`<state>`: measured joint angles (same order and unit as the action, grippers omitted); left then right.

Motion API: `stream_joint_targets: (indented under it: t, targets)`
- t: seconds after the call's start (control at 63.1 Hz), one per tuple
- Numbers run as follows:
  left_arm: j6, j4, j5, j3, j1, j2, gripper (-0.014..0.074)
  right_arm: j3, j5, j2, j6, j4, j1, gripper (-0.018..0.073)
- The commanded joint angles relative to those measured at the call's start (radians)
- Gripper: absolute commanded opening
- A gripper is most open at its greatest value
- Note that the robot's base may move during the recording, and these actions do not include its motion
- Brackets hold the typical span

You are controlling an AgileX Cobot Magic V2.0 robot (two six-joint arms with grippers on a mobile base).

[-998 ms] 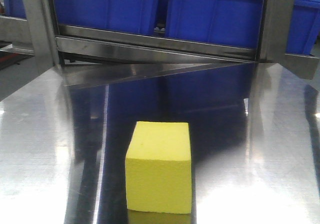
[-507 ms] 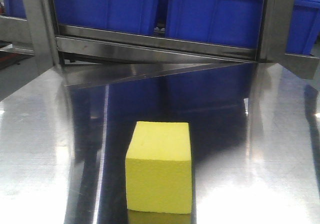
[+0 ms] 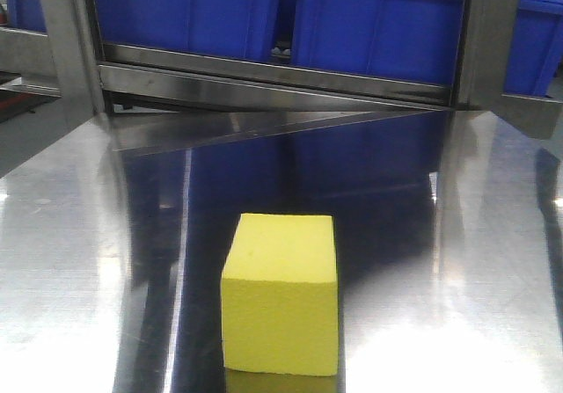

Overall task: Place yellow foam block on left shelf second layer
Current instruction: 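Move the open right gripper above the yellow foam block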

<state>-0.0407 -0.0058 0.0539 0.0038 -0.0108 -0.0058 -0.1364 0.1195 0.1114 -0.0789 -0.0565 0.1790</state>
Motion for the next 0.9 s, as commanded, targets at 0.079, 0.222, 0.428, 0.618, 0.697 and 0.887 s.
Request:
stream_joint_targets:
  t: [0.079, 0.222, 0.428, 0.618, 0.697, 0.887]
  targets:
    - [0.004, -0.005, -0.083, 0.024, 0.004, -0.02, 0.0124, -0.121, -0.075, 0.155, 0.006, -0.014, 0.097, 0.0067]
    - [0.004, -0.005, -0.083, 0.024, 0.004, -0.02, 0.0124, -0.179, -0.056, 0.289, 0.006, -0.045, 0.144, 0.0074]
    - [0.004, -0.005, -0.083, 0.024, 0.004, -0.02, 0.0124, -0.274, 0.049, 0.463, 0.003, -0.072, 0.172, 0.0254]
    - [0.004, -0.005, -0.083, 0.024, 0.004, -0.02, 0.0124, -0.359, 0.146, 0.565, -0.074, -0.113, 0.21, 0.0617]
    - [0.004, -0.005, -0.083, 0.024, 0.004, -0.02, 0.0124, -0.405, 0.203, 0.606, -0.154, -0.113, 0.241, 0.0628]
    - [0.004, -0.005, -0.083, 0.024, 0.004, -0.02, 0.0124, -0.575, 0.479, 0.756, -0.51, -0.117, 0.329, 0.0627]
